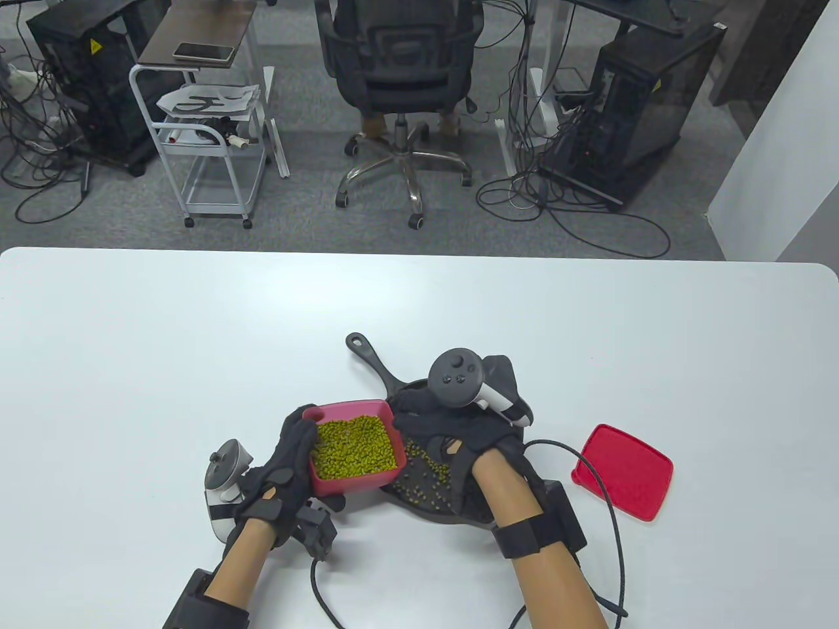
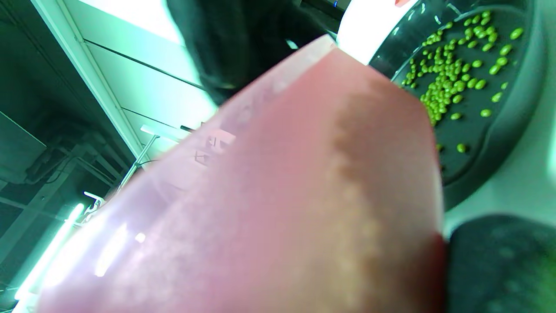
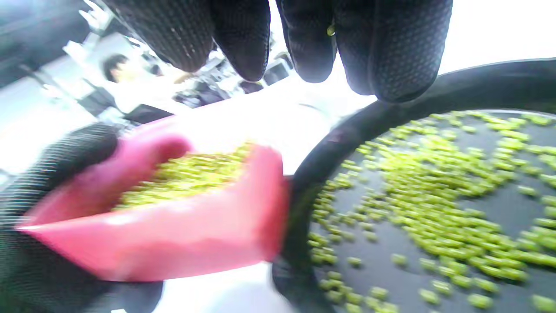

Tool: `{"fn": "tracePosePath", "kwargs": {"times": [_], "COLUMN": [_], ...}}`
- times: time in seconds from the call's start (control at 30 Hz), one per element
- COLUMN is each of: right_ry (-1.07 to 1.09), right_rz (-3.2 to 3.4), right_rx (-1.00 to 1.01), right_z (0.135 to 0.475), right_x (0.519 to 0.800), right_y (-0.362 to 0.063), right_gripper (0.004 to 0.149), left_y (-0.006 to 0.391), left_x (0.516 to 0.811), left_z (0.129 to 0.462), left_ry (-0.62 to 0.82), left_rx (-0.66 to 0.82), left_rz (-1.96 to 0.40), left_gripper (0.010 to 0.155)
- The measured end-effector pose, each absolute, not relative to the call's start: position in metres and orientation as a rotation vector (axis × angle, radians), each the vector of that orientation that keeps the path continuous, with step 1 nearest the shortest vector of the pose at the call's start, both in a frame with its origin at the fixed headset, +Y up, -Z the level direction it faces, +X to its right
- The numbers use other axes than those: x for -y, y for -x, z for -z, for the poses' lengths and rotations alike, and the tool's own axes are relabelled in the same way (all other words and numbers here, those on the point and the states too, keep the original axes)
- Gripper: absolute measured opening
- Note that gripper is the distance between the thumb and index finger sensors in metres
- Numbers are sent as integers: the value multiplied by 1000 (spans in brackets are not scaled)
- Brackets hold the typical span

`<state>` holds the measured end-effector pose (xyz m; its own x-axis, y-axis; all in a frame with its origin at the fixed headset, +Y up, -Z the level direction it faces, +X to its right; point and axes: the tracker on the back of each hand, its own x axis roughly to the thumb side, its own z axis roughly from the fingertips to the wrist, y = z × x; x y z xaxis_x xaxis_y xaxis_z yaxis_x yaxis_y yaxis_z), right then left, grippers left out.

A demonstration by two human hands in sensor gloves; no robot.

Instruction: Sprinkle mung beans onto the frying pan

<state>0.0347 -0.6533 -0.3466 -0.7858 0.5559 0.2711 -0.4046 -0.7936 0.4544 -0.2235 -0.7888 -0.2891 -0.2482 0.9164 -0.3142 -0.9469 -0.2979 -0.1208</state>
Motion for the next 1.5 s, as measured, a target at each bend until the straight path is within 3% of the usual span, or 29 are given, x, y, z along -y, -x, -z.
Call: {"fn": "tracePosePath", "kwargs": {"times": [0.17, 0.33, 0.53, 0.8, 1.07, 1.27, 1.5], "right_ry": [-723, -728, -680, -620, -616, -603, -582], "right_rz": [-2456, -2589, -2663, -2645, -2630, -2585, -2590], "right_rx": [-442, -654, -866, -894, -825, -746, -665], "right_z": [325, 325, 327, 336, 340, 343, 348], "right_x": [638, 658, 679, 680, 686, 686, 683], "right_y": [10, 44, 55, 62, 70, 68, 64], "right_gripper": [51, 57, 78, 83, 69, 47, 40], "left_y": [221, 219, 218, 217, 217, 217, 216], "left_x": [788, 788, 791, 790, 791, 791, 793], "left_z": [288, 286, 288, 288, 288, 288, 289], "left_ry": [383, 390, 394, 363, 347, 360, 379], "left_rx": [-93, -84, -72, -71, -84, -90, -81], "left_rz": [-1818, -1815, -1804, -1818, -1829, -1842, -1865], "left_gripper": [78, 78, 78, 78, 77, 77, 78]}}
